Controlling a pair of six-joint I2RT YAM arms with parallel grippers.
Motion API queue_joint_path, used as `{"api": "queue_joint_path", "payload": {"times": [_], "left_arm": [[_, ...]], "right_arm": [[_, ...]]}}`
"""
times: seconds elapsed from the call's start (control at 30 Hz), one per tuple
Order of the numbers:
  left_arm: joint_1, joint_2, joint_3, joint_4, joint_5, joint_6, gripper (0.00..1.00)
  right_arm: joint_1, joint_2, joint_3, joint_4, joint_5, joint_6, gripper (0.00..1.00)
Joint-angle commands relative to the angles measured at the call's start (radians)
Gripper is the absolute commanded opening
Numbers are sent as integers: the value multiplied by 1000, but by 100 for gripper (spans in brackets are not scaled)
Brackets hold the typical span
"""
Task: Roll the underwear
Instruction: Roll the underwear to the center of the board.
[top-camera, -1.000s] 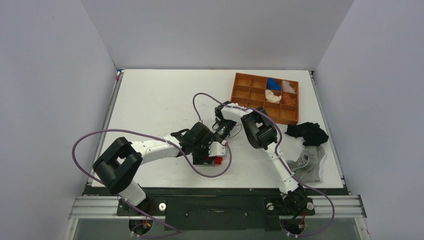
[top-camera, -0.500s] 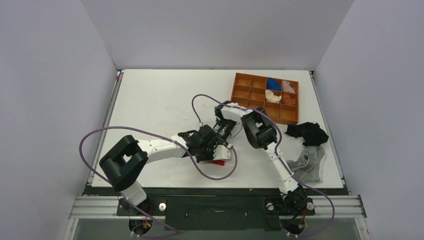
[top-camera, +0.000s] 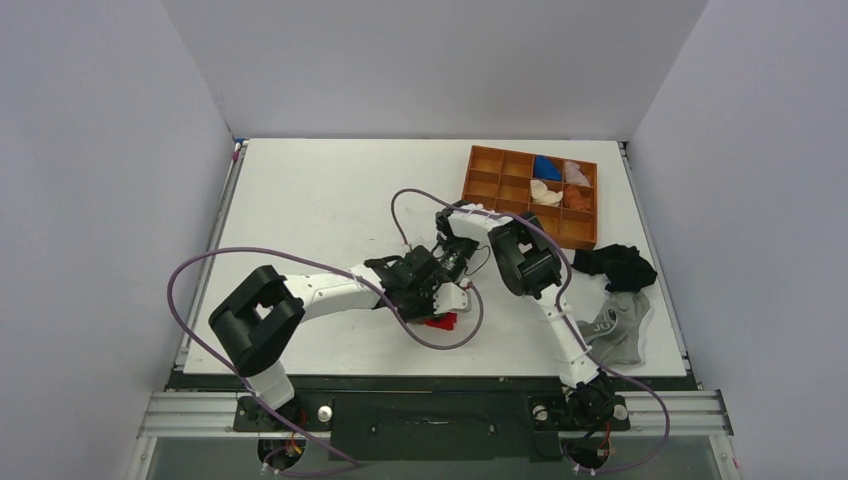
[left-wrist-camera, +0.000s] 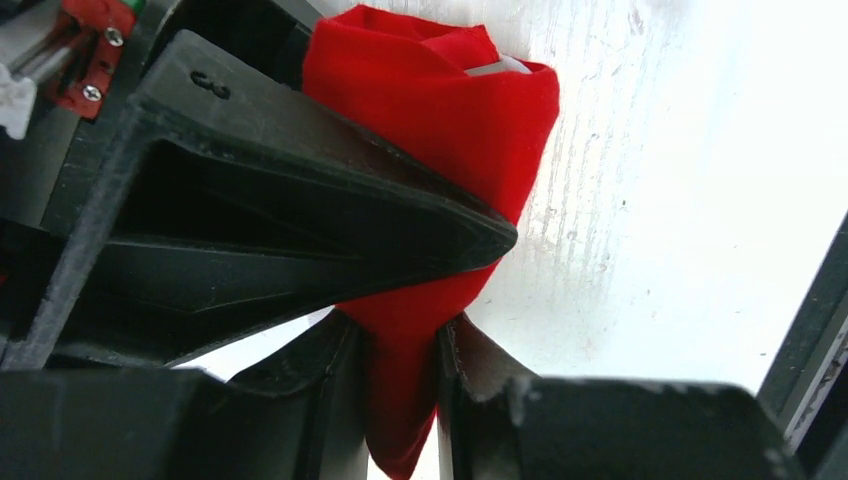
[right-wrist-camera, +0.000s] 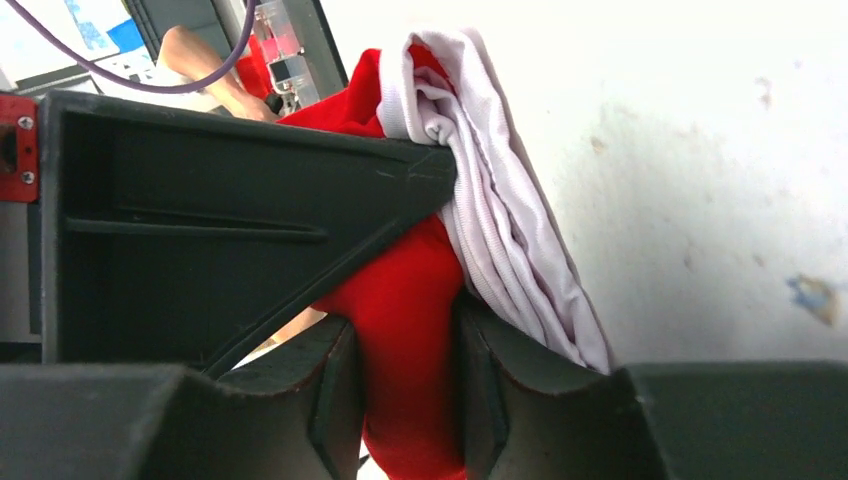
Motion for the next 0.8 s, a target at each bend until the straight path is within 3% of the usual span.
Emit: {"api": "queue_joint_path", "payload": {"times": [0.0, 0.03, 0.17, 0.53, 0.77], "left_arm": [[-29, 33, 22, 9, 98, -74, 0], [-29, 37, 25, 7, 102, -74, 0], [-29, 51, 39, -9, 111, -78, 0], [-23, 80, 65, -8, 126, -97, 0], [12, 135, 120, -49, 185, -98, 0]], "right_arm": [[-10, -10, -32, 267, 216, 32, 36], [-13, -27, -38, 274, 222, 39, 42], [-45, -87, -50, 325, 266, 95, 46], [-194, -210, -68, 330, 293, 84, 49], [-357, -422, -214, 457, 303, 146, 50]]}}
